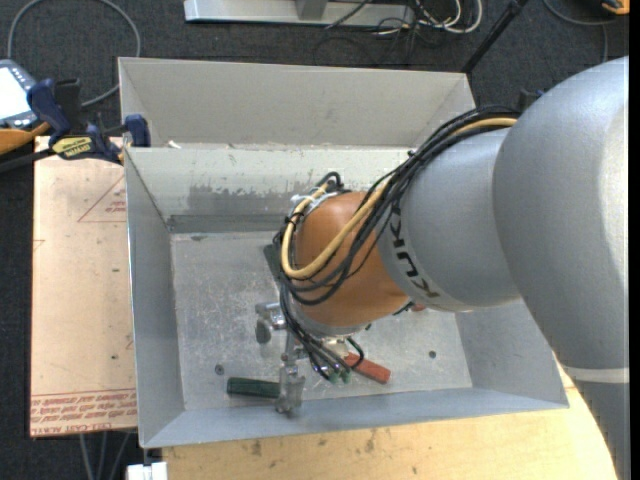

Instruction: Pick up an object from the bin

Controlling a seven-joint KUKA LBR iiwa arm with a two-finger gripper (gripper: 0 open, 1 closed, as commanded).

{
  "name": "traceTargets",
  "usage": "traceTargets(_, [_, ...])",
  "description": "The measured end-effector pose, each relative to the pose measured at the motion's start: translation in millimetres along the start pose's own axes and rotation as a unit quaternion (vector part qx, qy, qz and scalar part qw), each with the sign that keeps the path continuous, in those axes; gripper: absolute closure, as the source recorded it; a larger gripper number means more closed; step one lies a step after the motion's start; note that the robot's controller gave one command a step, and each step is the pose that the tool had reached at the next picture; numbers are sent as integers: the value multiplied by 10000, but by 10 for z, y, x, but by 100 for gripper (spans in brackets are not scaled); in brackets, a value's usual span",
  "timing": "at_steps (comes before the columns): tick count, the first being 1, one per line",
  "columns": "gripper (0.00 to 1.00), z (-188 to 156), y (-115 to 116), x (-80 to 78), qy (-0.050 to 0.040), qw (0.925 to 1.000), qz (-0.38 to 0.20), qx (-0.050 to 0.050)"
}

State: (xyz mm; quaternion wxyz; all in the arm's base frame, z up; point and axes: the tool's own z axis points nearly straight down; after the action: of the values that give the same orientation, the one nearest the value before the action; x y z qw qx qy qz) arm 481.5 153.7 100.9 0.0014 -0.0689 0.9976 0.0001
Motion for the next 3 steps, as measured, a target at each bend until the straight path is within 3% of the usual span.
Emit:
traceTargets(1, [0, -175, 361, -24, 1, 9990, -456, -11])
traceTargets(2, [0, 283, 257, -88, -74, 9904, -1383, -11])
traceTargets(3, [0, 280, -75, -25, -84, 9973, -725, -18])
